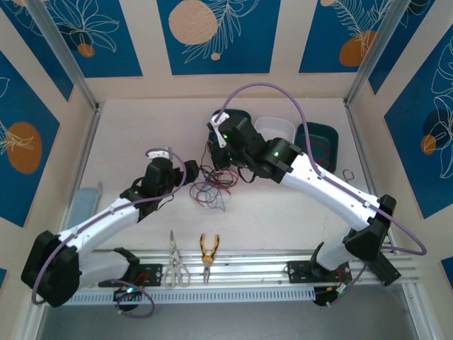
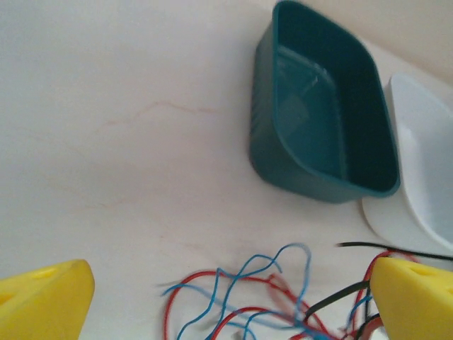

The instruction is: Untangle the cables

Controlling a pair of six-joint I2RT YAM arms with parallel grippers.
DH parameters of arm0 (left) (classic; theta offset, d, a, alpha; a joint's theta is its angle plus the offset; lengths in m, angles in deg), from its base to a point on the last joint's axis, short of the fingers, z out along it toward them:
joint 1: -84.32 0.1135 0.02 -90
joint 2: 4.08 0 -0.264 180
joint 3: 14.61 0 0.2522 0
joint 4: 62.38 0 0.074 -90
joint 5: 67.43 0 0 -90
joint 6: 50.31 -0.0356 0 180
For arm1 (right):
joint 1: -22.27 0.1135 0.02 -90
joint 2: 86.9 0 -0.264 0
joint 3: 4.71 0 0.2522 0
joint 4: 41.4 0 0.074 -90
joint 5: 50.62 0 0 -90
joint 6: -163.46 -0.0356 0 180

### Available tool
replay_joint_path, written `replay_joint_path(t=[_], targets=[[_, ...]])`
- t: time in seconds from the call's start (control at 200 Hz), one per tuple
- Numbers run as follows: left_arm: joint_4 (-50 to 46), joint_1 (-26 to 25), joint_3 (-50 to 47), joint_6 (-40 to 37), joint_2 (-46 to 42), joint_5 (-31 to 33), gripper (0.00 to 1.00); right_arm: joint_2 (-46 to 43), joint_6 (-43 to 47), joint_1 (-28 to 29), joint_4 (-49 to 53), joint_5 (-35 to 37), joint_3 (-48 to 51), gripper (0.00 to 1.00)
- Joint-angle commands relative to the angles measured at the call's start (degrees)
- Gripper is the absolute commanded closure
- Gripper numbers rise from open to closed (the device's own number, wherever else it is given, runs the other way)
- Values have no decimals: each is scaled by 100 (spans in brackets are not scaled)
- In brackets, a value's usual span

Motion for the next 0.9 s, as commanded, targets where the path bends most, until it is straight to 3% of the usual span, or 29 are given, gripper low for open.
replay_joint_path(t=[0.0,0.355,0.66,0.895], targets=[[-144,13,-65,60,-352,357,0,175,-6,-1,-317,-112,-65,100],[180,15,186,175,-409,-554,0,481,-320,-99,-569,-411,35,100],[285,16,376,209,592,-1455,0,353,-631,-230,-918,-603,231,100],[170,14,175,593,1136,-1304,0,70,-513,-241,-1001,-477,233,100]])
